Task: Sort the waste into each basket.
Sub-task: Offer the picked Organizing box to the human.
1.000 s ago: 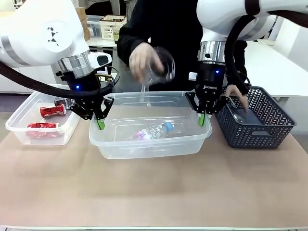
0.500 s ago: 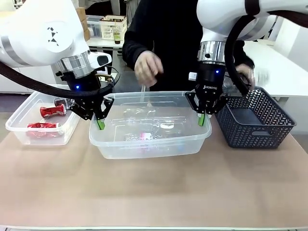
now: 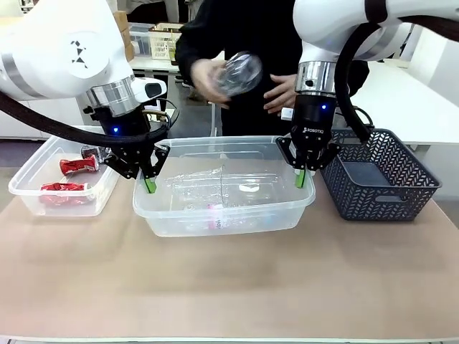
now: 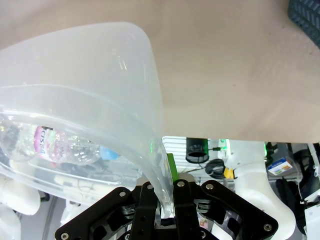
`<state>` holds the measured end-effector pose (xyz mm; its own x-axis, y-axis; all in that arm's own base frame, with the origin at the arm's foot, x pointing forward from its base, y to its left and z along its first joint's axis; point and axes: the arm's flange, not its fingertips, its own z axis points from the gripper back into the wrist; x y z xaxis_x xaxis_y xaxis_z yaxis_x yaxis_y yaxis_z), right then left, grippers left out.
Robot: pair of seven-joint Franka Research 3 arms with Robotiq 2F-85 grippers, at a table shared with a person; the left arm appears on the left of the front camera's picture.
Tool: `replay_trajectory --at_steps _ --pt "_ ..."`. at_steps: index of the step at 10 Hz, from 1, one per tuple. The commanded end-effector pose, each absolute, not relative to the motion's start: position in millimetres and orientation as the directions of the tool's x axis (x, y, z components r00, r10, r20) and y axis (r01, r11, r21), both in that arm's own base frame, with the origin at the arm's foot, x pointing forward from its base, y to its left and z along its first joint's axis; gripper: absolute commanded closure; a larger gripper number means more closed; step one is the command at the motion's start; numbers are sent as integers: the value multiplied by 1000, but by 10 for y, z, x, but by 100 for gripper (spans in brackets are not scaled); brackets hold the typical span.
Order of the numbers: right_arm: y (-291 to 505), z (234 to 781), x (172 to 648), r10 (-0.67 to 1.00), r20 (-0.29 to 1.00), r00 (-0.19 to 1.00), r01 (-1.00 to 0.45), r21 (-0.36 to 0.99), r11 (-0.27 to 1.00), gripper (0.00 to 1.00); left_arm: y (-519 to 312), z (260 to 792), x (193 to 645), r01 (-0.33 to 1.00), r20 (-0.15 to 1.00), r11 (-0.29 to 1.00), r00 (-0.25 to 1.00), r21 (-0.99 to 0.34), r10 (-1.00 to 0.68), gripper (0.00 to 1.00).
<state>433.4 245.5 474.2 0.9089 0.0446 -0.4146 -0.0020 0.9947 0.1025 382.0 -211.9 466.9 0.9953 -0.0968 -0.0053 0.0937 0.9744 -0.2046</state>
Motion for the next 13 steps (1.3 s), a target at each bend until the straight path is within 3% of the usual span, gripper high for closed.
replay_trajectory --at_steps 1,13 --pt "2471 4798 4360 47 -404 913 -3 110 994 96 -2124 4667 3771 100 5 973 995 -209 -101 97" --pt "2471 4798 4360 47 -404 913 -3 110 994 96 -2124 4667 3771 100 5 973 995 -209 -101 97"
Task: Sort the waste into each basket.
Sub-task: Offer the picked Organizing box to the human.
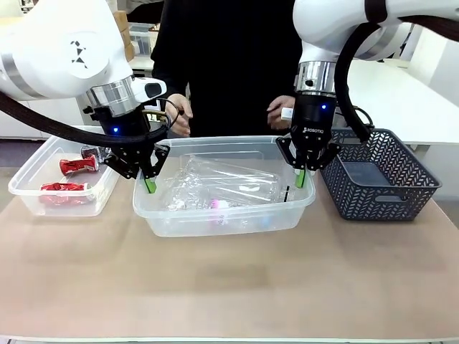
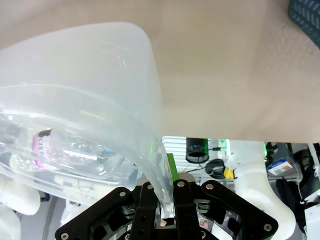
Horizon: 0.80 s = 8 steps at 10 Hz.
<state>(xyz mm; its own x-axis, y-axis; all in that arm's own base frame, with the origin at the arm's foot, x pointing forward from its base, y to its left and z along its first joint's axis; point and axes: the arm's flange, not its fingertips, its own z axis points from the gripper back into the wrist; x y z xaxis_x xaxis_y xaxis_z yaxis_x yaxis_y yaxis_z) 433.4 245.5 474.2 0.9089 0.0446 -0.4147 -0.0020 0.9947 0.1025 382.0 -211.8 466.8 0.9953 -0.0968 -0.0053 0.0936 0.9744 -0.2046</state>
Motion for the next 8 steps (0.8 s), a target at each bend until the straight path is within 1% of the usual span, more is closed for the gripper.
replay_trajectory --at_steps 1,8 --pt "2471 4798 4360 47 -404 913 -3 110 994 96 -2124 4667 3771 100 5 973 995 -209 -101 97" --pt "2471 4798 4360 47 -404 913 -3 110 994 96 -2124 4667 3771 100 5 973 995 -209 -101 97"
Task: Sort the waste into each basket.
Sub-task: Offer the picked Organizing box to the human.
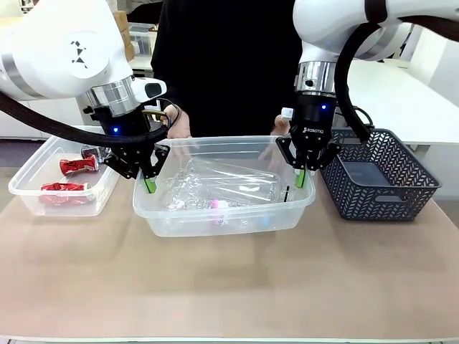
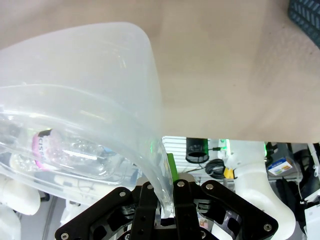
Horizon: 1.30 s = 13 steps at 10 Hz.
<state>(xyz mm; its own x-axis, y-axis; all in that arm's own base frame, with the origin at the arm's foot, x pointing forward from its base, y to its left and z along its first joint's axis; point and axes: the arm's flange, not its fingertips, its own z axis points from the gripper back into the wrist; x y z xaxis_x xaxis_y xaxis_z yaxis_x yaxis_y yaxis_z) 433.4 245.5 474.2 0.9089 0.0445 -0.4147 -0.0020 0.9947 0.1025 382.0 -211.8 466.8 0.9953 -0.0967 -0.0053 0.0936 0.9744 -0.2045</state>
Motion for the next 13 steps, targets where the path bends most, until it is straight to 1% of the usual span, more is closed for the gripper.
replay_trajectory --at_steps 1,2,4,5,6,7,8,9,10,11,13 --pt "2471 4798 4360 47 -404 913 -3 110 994 96 -2124 4667 3771 100 5 973 995 -209 -101 97" --pt "2455 4742 4334 45 -415 909 -2 103 995 96 -2118 4668 3820 94 -5 974 995 -205 -97 97" --pt "2432 4938 4717 -7 -389 921 40 78 996 96 -2272 4881 4558 167 31 969 986 -185 -164 97" --pt "2389 5026 4942 9 -400 917 38 110 993 96 -2321 4940 4875 216 53 960 976 -177 -209 97" --pt "2306 5074 5187 19 -428 903 47 144 988 96 -2367 4944 5233 229 58 957 973 -179 -222 97" --pt "2229 5085 5382 28 -457 889 50 158 986 96 -2388 4896 5522 221 38 960 975 -174 -218 97" --pt "2148 5055 5535 23 -479 877 63 163 985 96 -2405 4808 5707 203 1 967 979 -155 -205 97" --pt "2073 4997 5642 4 -484 875 86 163 983 96 -2421 4759 5797 197 -16 966 979 -168 -202 97" --pt "2026 4903 5649 -2 -508 862 98 163 982 96 -2388 4780 5483 193 30 962 981 -192 -191 97" --pt "2077 4873 5531 -24 -444 896 96 140 985 96 -2388 4780 5483 193 30 962 981 -192 -191 97" --pt "2077 4873 5531 -24 -444 896 96 140 985 96 -2388 4780 5483 193 30 962 981 -192 -191 97"
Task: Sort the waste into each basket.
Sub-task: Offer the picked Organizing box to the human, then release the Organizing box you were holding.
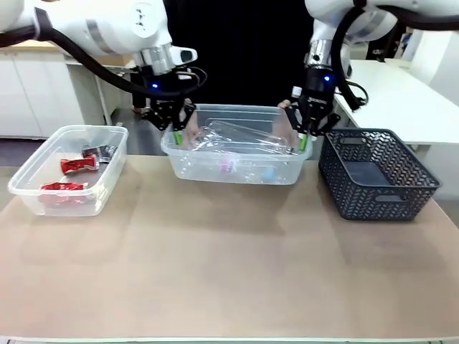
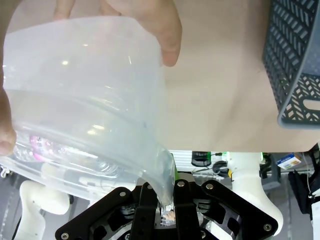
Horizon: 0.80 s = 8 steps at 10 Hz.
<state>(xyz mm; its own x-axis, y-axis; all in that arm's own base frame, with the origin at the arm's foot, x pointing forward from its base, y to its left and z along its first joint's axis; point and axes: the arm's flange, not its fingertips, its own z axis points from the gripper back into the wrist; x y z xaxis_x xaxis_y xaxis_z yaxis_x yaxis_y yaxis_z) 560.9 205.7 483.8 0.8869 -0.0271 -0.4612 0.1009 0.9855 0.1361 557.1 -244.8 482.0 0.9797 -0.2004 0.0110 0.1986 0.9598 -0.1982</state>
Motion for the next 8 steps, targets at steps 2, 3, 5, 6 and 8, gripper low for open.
replay_trajectory --at_steps 2,3,5,6,8 --pt "2077 4873 5531 -24 -444 896 96 140 985 96 -2388 4780 5483 193 30 962 981 -192 -191 97" --pt "2077 4873 5531 -24 -444 896 96 140 985 96 -2388 4780 5483 193 30 962 981 -192 -191 97" --pt "2077 4873 5531 -24 -444 896 96 140 985 96 -2388 4780 5483 193 30 962 981 -192 -191 97" --pt "2077 4873 5531 -24 -444 896 96 140 985 96 -2388 4780 5483 193 30 962 981 -192 -191 97" --pt "2077 4873 5531 -24 -444 896 96 140 985 96 -2388 4780 5483 193 30 962 981 -192 -191 97"
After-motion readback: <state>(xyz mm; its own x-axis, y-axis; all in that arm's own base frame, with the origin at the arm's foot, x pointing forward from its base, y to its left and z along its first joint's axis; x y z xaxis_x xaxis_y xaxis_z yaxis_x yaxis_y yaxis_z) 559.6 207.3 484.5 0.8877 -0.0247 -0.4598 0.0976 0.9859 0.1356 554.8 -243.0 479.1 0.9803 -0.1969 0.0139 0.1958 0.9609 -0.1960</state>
